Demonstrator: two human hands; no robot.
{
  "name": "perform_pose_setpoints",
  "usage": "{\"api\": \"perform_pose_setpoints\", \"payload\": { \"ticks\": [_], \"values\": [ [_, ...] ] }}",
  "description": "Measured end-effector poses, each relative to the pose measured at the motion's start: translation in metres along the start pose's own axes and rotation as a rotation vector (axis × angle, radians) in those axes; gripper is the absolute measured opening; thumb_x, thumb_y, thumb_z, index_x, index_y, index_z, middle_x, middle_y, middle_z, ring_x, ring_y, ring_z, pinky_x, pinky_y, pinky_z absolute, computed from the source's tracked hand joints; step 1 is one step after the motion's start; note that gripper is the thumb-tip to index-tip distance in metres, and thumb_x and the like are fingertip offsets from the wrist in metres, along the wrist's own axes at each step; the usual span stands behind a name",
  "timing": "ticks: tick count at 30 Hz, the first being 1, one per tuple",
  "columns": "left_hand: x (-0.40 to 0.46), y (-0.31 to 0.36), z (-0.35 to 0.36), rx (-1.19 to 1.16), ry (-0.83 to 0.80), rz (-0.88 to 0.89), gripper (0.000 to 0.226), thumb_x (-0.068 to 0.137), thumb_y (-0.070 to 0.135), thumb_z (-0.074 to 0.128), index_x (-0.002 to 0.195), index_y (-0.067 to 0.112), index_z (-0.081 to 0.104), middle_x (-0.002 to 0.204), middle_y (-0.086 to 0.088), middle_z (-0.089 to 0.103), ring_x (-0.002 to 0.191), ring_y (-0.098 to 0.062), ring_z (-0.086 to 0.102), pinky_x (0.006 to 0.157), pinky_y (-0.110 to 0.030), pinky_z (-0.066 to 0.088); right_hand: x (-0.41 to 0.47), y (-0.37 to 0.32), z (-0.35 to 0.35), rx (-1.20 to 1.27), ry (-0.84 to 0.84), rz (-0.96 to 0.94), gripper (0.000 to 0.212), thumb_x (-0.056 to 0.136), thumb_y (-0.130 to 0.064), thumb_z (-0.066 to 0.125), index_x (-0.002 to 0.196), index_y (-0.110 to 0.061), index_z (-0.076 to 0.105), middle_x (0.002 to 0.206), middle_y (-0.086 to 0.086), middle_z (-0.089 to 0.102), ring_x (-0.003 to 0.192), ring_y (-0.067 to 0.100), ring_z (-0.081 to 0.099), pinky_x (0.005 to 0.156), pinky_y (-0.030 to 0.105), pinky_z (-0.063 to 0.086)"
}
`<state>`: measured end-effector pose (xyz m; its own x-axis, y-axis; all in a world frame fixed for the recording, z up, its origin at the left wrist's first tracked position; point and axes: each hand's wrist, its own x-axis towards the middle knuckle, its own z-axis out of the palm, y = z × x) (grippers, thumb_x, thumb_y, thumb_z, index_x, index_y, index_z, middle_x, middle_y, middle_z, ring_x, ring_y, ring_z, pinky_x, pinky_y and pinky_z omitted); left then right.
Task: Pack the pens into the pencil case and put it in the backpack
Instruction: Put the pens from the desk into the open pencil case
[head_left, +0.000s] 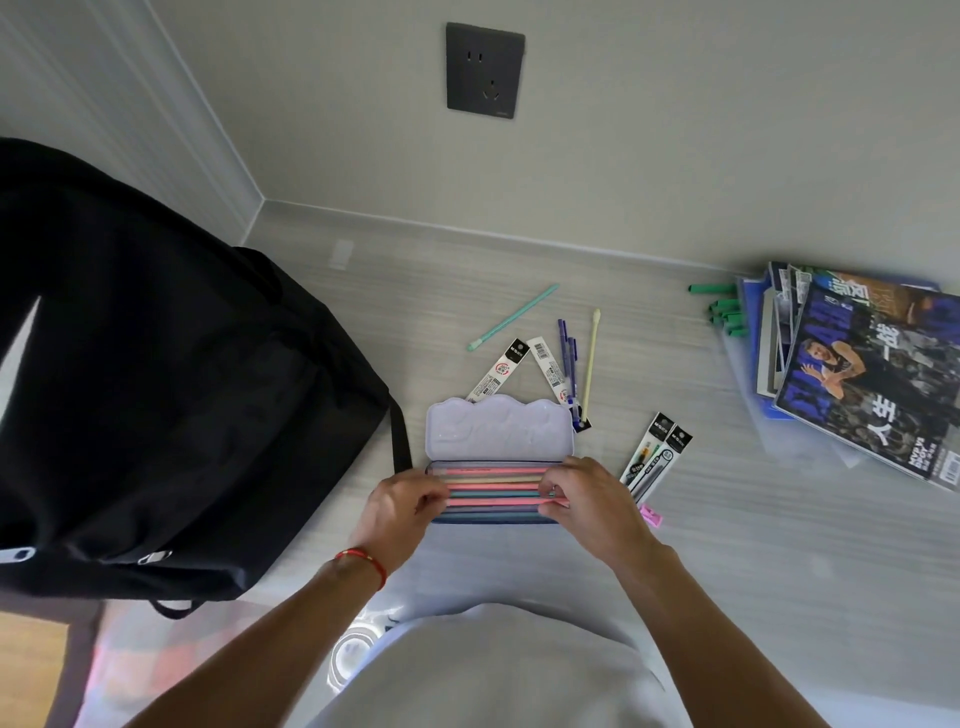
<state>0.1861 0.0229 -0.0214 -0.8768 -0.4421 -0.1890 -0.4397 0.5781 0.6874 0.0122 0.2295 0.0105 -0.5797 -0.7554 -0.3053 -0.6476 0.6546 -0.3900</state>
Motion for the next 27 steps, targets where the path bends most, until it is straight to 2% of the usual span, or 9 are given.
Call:
{"api": "perform_pose_setpoints", "payload": {
  "ticks": [2,5,8,10,13,17,19,22,27],
  "values": [
    [-0.002,-0.002,0.002,0.058,-0.022,0.066,0.009,0.088,0.010,0.068,0.084,0.016,0.072,0.083,0.005,0.064,0.077,-0.011,0.055,0.070,-0.008,0.041,-0.002,0.002,0.003,0.004,-0.007,0.001,0.013,0.086,-0.033,0.075,0.095,-0.025,0.071,0.097,-0.007,0.065,0.100,0.016,0.057,0.078,0.033,0.051],
    [-0.005,-0.002,0.002,0.130,-0.028,0.144,0.011,0.090,0.006,0.065,0.083,0.013,0.070,0.085,-0.002,0.065,0.079,-0.017,0.056,0.074,-0.026,0.052,-0.003,0.005,0.009,0.042,-0.025,-0.004,0.009,0.085,-0.029,0.074,0.092,-0.024,0.071,0.095,-0.009,0.065,0.097,0.016,0.057,0.077,0.034,0.051],
    [-0.005,0.002,-0.001,0.169,-0.019,0.181,0.015,0.087,-0.001,0.065,0.077,0.010,0.069,0.082,-0.006,0.065,0.076,-0.022,0.057,0.069,-0.034,0.054,-0.004,0.008,0.013,0.090,-0.029,-0.017,0.008,0.086,-0.025,0.072,0.093,-0.024,0.074,0.096,-0.008,0.066,0.095,0.013,0.059,0.078,0.033,0.053],
    [-0.005,0.005,-0.003,0.177,-0.025,0.197,0.016,0.083,-0.005,0.067,0.074,0.008,0.070,0.082,-0.008,0.066,0.075,-0.024,0.059,0.069,-0.036,0.056,-0.004,0.011,0.014,0.139,-0.037,-0.039,0.009,0.086,-0.020,0.072,0.093,-0.021,0.076,0.095,-0.005,0.067,0.089,0.012,0.062,0.079,0.031,0.054],
    [-0.006,0.008,-0.006,0.175,-0.028,0.203,0.016,0.078,-0.009,0.070,0.078,0.006,0.075,0.088,-0.010,0.070,0.080,-0.026,0.065,0.075,-0.031,0.059,-0.005,0.016,0.014,0.211,-0.031,-0.044,0.010,0.084,-0.011,0.073,0.091,-0.017,0.078,0.092,-0.004,0.067,0.079,0.010,0.064,0.075,0.025,0.054],
    [-0.003,0.011,-0.007,0.199,-0.055,0.181,0.016,0.083,-0.004,0.066,0.086,0.005,0.078,0.097,-0.009,0.071,0.088,-0.024,0.066,0.083,-0.029,0.057,-0.003,0.020,0.014,0.293,0.004,0.005,0.011,0.084,-0.009,0.074,0.086,-0.018,0.079,0.085,-0.008,0.070,0.072,0.005,0.062,0.069,0.015,0.047],
    [-0.001,0.014,-0.008,0.211,-0.068,0.166,0.017,0.085,-0.002,0.064,0.087,0.006,0.078,0.097,-0.009,0.070,0.089,-0.023,0.065,0.084,-0.028,0.056,0.006,0.024,0.009,0.340,0.153,0.089,0.007,0.086,-0.010,0.074,0.086,-0.017,0.078,0.083,-0.006,0.073,0.070,0.008,0.064,0.069,0.018,0.049],
    [0.001,0.019,-0.014,0.201,-0.055,0.157,0.014,0.081,-0.004,0.065,0.082,0.004,0.076,0.090,-0.010,0.068,0.082,-0.026,0.064,0.077,-0.031,0.057,0.029,0.035,-0.006,0.380,0.335,0.348,0.005,0.087,-0.017,0.070,0.089,-0.015,0.075,0.086,0.000,0.076,0.077,0.022,0.069,0.073,0.031,0.055],
    [0.006,0.019,-0.021,0.194,-0.031,0.104,0.015,0.083,0.000,0.063,0.085,0.009,0.075,0.092,-0.005,0.067,0.079,-0.022,0.064,0.073,-0.026,0.055,0.077,0.060,-0.022,0.220,0.165,0.594,0.024,0.093,-0.034,0.062,0.104,-0.014,0.070,0.105,0.018,0.072,0.099,0.038,0.068,0.079,0.038,0.053]
  ]
}}
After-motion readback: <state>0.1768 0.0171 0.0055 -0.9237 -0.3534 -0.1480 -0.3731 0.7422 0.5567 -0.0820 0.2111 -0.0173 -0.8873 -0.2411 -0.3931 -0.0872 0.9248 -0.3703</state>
